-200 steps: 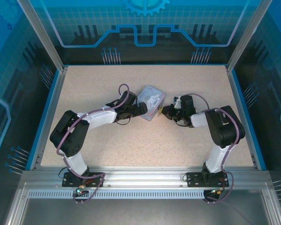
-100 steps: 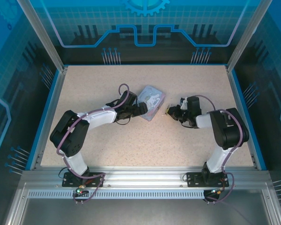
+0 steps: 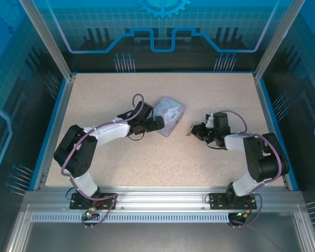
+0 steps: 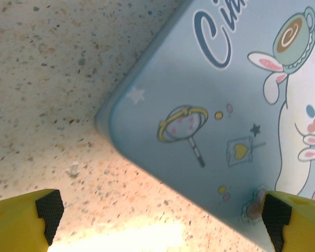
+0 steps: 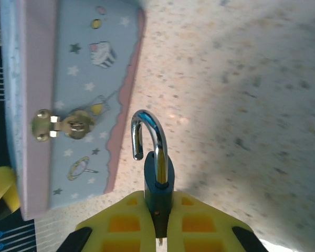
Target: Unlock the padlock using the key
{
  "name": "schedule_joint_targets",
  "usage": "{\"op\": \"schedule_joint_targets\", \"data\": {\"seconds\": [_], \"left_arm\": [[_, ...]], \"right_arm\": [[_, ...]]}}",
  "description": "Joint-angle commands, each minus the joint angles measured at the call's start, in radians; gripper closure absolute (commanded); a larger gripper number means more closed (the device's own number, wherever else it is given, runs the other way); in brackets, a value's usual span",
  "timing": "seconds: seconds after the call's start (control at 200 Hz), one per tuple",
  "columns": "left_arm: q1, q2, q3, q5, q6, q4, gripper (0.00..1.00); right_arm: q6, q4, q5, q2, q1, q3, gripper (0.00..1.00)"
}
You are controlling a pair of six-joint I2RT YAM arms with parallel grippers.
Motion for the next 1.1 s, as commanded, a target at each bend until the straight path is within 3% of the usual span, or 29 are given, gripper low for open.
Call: {"op": "schedule_joint_targets", "data": {"seconds": [0.0, 0.615, 0.78, 0.975, 1.095], "left_arm": [[-0.002, -0.077, 0.003, -0.023, 0.033, -0.081, 0.01], [0.000, -0.298, 0.006, -0.065, 0.048, -0.186, 0.01], [0.004, -0.331, 0.007, -0.071, 0.051, -0.203, 0.01], [0.012, -0.361, 0.015, -0.080, 0.061, -0.225, 0.01], [0.030, -0.386, 0.016, -0.089, 0.069, -0.243, 0.01]], "right_arm": [[-0.010, -0.039, 0.021, -0.032, -0.046, -0.035, 1.00], [-0.014, -0.103, 0.006, -0.146, -0.246, -0.143, 0.98], [-0.007, -0.141, 0.022, -0.180, -0.284, -0.162, 0.81], [-0.016, -0.208, 0.031, -0.258, -0.328, -0.167, 0.37], [-0.016, -0.266, 0.040, -0.329, -0.355, -0.155, 0.22]]}}
